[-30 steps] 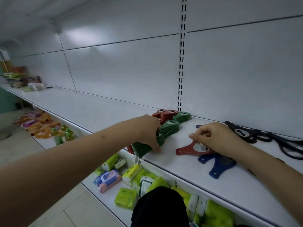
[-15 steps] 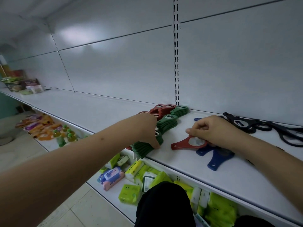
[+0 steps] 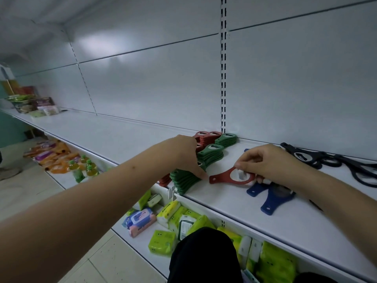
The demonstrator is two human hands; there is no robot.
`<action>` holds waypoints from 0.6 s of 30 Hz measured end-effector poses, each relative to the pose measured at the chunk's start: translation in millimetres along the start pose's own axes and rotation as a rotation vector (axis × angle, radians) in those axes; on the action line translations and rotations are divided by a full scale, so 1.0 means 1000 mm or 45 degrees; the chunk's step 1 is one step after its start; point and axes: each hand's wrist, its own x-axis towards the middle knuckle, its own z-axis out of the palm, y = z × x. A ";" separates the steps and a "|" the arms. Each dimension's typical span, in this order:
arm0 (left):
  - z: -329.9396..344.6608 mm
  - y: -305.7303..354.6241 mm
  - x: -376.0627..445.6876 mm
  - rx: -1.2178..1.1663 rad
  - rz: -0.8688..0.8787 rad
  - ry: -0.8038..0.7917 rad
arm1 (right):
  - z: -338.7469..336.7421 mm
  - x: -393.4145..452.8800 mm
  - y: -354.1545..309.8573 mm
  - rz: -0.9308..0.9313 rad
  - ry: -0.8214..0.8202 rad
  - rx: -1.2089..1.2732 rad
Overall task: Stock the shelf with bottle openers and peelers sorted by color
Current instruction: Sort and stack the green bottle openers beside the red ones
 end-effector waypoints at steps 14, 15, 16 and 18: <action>-0.040 0.005 -0.010 -0.407 0.494 0.192 | -0.023 0.013 -0.043 -0.038 0.241 0.418; -0.038 0.003 -0.009 -0.467 0.516 0.240 | -0.020 0.016 -0.048 -0.033 0.247 0.471; -0.038 -0.001 -0.008 -0.522 0.527 0.277 | -0.017 0.019 -0.054 -0.028 0.245 0.525; -0.037 -0.011 -0.007 -0.621 0.506 0.253 | -0.008 0.025 -0.062 -0.031 0.213 0.612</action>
